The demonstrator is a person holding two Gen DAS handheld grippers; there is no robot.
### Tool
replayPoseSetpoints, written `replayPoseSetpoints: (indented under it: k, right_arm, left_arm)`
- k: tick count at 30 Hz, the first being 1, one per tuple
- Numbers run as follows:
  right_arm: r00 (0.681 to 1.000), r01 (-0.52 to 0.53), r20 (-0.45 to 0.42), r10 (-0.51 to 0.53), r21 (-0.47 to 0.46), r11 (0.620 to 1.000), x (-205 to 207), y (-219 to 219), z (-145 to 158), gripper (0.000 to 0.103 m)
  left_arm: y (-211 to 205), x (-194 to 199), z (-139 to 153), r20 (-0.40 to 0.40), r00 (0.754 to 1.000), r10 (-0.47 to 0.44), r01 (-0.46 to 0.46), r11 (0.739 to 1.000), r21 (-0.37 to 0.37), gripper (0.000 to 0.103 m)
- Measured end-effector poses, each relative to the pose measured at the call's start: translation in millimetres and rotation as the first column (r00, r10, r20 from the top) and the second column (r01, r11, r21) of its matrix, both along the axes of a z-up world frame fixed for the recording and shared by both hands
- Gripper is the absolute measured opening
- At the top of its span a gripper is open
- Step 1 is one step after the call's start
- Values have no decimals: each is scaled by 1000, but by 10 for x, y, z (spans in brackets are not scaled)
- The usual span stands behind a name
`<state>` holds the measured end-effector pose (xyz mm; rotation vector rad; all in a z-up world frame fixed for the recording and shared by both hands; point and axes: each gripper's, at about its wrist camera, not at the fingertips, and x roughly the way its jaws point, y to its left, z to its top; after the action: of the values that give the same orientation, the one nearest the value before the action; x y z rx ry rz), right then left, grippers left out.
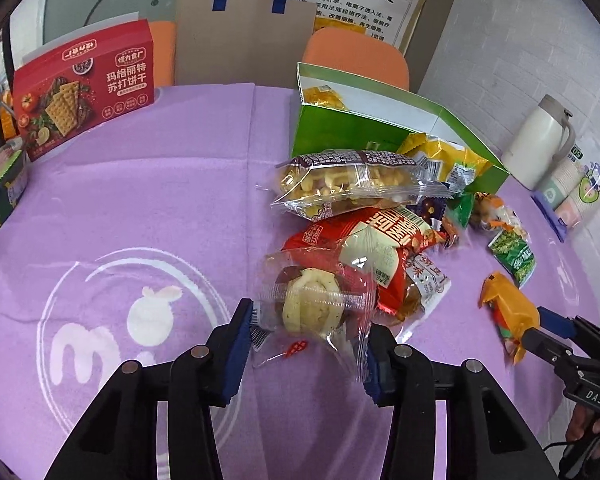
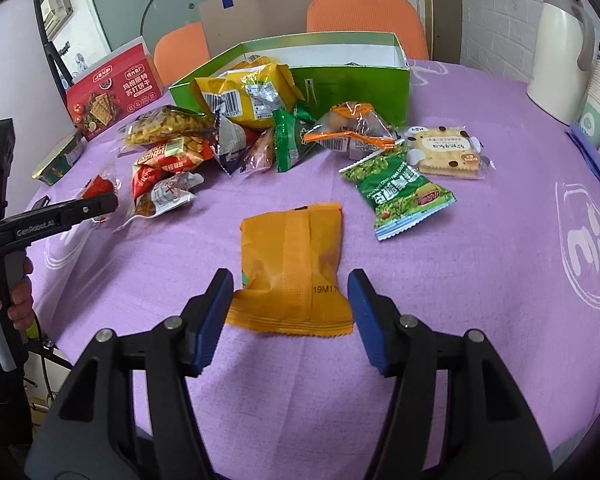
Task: Organize snacks
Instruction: 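Grasp the orange pouch with the right gripper while the left grasps the clear cake bag, then carry both items into the green box and open both grippers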
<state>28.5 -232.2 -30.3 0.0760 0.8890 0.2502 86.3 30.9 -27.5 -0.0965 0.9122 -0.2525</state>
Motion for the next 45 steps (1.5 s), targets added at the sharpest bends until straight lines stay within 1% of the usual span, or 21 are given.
replayPoseSetpoints:
  k: [4,10,14,17,19,21,22,23,25,26,29,31,35,38,41,45]
  right_arm:
    - [1000,6,-2,-6,-9,1000,0,32,-17,65]
    - [1000,2,-6,-2,-1,1000,-2,33,-28,65]
    - [1000,3,-6,-3,-4,1000,29,51,-34,65]
    - [1000,4,-12,-4,2,1000,63,51,-52,65]
    - [1000,4,-18,-4,12,1000,83,47,-71,65]
    - [1000,2,-13,-2,15,1000,88,48,-83,62]
    - [1000,1,-10,-1,18,1000,90,46,-86,59]
    - [1000,2,-9,-1,22,1000,91,43,-90,58]
    - [1000,6,-11,-6,2,1000,88,48,-86,52]
    - [1000,6,-14,-6,3,1000,80,52,-76,51]
    - [1000,-11,10,11,29,1000,26,56,29,50]
    - [999,-18,51,17,32,999,-1,62,175,49]
    - [989,-42,141,35,51,998,54,54,523,49]
    - [980,-38,195,26,59,998,189,65,753,49]
    - [972,-28,236,15,53,998,345,89,922,49]
    - [964,-10,265,-1,41,999,634,97,1050,50]
  left_arm:
    - [-24,10,-31,-6,1000,-9,9,1000,9,50]
    - [-4,22,-50,-10,1000,-10,10,1000,-3,50]
    - [16,15,-36,-29,1000,-12,12,1000,-25,50]
    - [-9,19,-23,-15,1000,-27,27,1000,-4,50]
    - [-11,62,-57,-28,999,-31,30,999,-11,50]
    - [-9,103,-111,-46,998,-31,30,999,-15,49]
    - [-7,98,-112,-33,999,-29,29,999,-14,48]
    - [-9,97,-116,-35,999,-28,28,1000,-8,46]
    - [-4,75,-103,-41,999,-30,29,999,-16,45]
    - [-1,46,-83,-39,999,-30,29,999,-16,45]
    - [11,-76,60,-3,999,-40,40,999,-16,45]
    - [13,-133,201,27,999,-46,47,999,-20,45]
    - [-43,-152,564,115,991,-67,71,997,-32,45]
    - [-132,-42,813,166,983,-73,80,996,-33,45]
    - [-250,118,1023,213,973,-86,94,995,-30,45]
    - [-419,460,1147,212,974,-86,92,996,-21,45]
